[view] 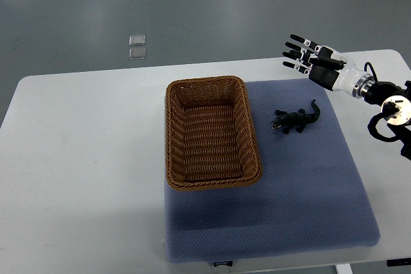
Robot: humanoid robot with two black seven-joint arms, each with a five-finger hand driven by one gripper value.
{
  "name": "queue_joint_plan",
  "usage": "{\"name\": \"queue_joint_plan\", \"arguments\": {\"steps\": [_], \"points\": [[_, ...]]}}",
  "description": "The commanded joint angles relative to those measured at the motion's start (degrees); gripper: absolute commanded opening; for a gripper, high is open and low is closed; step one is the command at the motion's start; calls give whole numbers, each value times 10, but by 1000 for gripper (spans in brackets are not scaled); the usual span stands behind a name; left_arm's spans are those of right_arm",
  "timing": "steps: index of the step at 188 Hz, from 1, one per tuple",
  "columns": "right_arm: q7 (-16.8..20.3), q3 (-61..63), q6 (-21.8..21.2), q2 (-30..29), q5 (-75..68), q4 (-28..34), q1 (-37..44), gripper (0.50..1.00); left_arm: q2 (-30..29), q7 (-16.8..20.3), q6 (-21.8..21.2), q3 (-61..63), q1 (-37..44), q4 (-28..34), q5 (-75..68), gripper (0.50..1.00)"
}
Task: Place crocodile in brown basket with right hand
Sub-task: 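Move the right hand forward above the dark green toy crocodile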
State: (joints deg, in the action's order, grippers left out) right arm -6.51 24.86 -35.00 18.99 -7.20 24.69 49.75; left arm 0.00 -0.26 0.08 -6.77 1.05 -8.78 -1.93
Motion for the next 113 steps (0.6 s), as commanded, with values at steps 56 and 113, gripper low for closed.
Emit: {"name": "queue_joint_plan", "arguments": {"steps": [56,113], "points": [[-4,-10,0,5,37,0,5,932,0,0,-1,0,0,1,0,1000],[-17,-7,0,23,136,1,40,932,0,0,0,0,-1,-2,0,1000]]}}
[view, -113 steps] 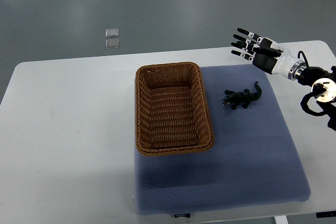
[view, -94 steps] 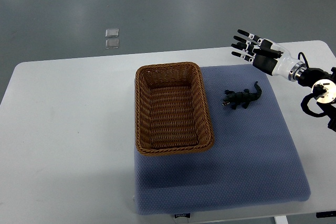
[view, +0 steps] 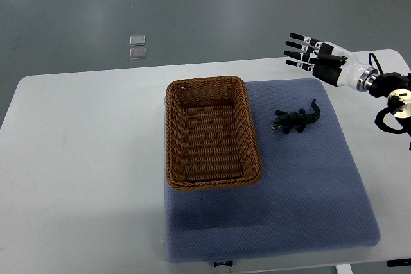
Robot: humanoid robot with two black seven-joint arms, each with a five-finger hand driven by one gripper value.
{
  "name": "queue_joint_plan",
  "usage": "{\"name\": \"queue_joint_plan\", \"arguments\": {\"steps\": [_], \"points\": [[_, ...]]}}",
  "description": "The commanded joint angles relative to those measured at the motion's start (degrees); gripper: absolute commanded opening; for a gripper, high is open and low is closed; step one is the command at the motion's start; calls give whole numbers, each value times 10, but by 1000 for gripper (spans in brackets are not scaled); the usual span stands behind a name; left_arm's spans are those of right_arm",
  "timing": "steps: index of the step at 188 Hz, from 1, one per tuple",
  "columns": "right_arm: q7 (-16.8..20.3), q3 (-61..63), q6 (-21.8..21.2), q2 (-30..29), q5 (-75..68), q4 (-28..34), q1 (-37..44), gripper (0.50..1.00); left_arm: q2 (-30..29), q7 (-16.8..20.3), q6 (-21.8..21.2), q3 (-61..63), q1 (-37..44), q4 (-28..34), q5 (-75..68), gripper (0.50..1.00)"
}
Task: Place crocodile in brown basket with right hand
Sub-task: 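Move the right hand forward above the dark green toy crocodile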
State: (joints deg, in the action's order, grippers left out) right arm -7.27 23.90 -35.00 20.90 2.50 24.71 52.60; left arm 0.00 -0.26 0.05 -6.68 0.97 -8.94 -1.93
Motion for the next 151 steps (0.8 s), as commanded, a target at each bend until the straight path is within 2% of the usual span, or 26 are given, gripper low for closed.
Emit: {"name": "queue_joint_plan", "arguments": {"steps": [1,77,114,151], "points": [[-9,3,0,4,39,1,12,932,0,0,0,-1,0,0,0,1000],[-97,-1,0,19,247,3,68,930,0,0,0,0,0,0,0,1000],[-208,-2,0,45,426,61,80,930,0,0,0,0,0,0,0,1000],[-275,-1,0,60,576,121,80,930,0,0,0,0,0,0,0,1000]]}}
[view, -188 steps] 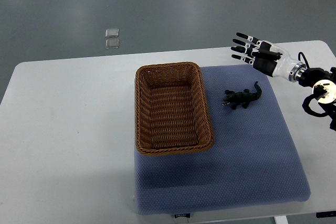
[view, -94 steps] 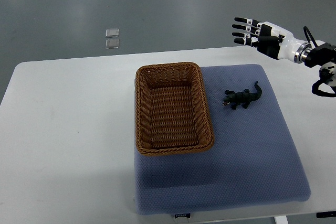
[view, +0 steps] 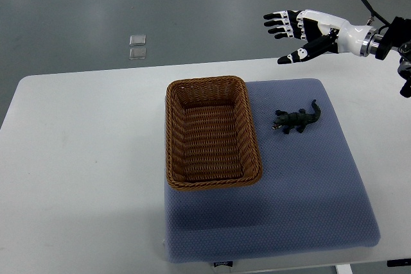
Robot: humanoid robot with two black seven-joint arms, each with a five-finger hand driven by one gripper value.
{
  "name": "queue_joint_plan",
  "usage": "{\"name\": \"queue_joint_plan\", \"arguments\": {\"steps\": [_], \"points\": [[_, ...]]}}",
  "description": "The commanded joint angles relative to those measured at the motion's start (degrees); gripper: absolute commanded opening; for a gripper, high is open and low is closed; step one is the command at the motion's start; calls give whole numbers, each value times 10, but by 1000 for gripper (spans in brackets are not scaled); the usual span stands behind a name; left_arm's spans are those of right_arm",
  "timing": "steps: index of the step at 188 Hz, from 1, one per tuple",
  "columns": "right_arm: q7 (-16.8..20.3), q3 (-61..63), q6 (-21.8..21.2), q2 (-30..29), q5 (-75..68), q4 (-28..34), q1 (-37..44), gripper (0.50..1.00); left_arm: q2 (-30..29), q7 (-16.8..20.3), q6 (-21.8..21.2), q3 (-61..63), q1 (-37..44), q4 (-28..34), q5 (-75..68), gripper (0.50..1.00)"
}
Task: Place crocodile in brown basket with right hand
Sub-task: 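Move the right hand forward above the dark green toy crocodile, then lower the right hand onto the crocodile, fingers spread over it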
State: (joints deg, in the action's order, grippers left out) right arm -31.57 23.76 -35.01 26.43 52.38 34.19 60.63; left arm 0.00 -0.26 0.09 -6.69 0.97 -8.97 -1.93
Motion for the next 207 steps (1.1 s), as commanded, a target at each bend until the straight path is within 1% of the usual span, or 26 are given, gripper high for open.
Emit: {"name": "queue_joint_plan", "arguments": {"steps": [1,41,48,57,59,72,81,83,88,100,118,125,134,135,148,178,207], "points": [[-34,1,0,6,86,28,0,930,0,0,0,0,0,0,0,1000],[-34,-2,0,12,260,66,-2,930,0,0,0,0,0,0,0,1000],[-34,-2,14,12,284,70,-2,930,0,0,0,0,0,0,0,1000],[-34,-6,44,11,312,74,-2,930,0,0,0,0,0,0,0,1000],[-34,-12,57,11,322,75,-2,930,0,0,0,0,0,0,0,1000],[-34,-40,93,12,347,76,2,930,0,0,0,0,0,0,0,1000],[-34,-71,132,13,366,79,4,930,0,0,0,0,0,0,0,1000],[-34,-71,132,13,366,79,4,930,0,0,0,0,0,0,0,1000],[-34,-92,158,13,376,82,9,930,0,0,0,0,0,0,0,1000],[-34,-140,203,19,386,87,19,930,0,0,0,0,0,0,0,1000],[-34,-195,250,21,387,90,30,928,0,0,0,0,0,0,0,1000],[-34,-207,259,23,387,90,31,928,0,0,0,0,0,0,0,1000],[-34,-207,259,23,387,90,31,928,0,0,0,0,0,0,0,1000],[-34,-220,270,27,388,90,33,928,0,0,0,0,0,0,0,1000],[-34,-231,280,28,388,90,35,930,0,0,0,0,0,0,0,1000],[-34,-253,295,33,412,90,39,928,0,0,0,0,0,0,0,1000],[-34,-254,298,35,412,89,34,928,0,0,0,0,0,0,0,1000]]}}
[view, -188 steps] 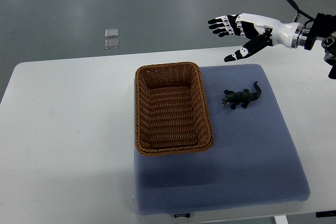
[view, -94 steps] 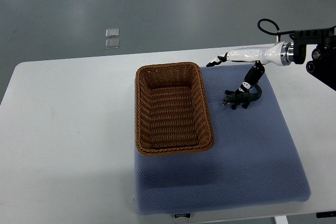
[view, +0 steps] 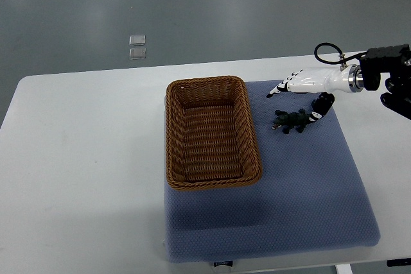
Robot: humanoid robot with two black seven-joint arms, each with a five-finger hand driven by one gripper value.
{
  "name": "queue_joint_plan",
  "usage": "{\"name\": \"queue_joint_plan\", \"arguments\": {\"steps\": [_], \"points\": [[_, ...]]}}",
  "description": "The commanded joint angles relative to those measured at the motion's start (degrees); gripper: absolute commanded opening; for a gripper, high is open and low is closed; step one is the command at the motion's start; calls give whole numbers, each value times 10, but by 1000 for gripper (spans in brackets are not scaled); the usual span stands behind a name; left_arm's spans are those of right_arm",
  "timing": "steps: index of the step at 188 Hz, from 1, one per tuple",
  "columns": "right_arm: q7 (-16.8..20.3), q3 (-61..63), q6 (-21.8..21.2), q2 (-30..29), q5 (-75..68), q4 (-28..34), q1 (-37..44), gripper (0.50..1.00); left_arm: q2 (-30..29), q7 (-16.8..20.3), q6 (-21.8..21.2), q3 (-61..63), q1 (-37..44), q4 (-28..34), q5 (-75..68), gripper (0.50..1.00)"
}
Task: Place crocodile in brown basket with right hand
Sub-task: 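Lower the right hand onto the crocodile, fingers spread over it, then close the right hand fingers around the crocodile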
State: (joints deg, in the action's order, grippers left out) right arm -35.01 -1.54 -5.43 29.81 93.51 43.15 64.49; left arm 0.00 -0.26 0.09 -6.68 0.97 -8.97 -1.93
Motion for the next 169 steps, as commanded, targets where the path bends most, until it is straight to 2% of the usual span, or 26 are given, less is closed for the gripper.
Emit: {"name": "queue_joint_plan", "arguments": {"steps": [1,28,92,121,169], "points": [[0,-1,2,1,1,-1,-5,928,0,0,0,0,0,0,0,1000],[0,-2,6,0,1,-4,-11,928,0,0,0,0,0,0,0,1000],[0,-7,57,-3,2,-11,-31,930,0,0,0,0,0,0,0,1000],[0,-36,96,-6,2,-18,-30,928,0,0,0,0,0,0,0,1000],[0,-52,124,-12,4,-30,-37,928,0,0,0,0,0,0,0,1000]]}}
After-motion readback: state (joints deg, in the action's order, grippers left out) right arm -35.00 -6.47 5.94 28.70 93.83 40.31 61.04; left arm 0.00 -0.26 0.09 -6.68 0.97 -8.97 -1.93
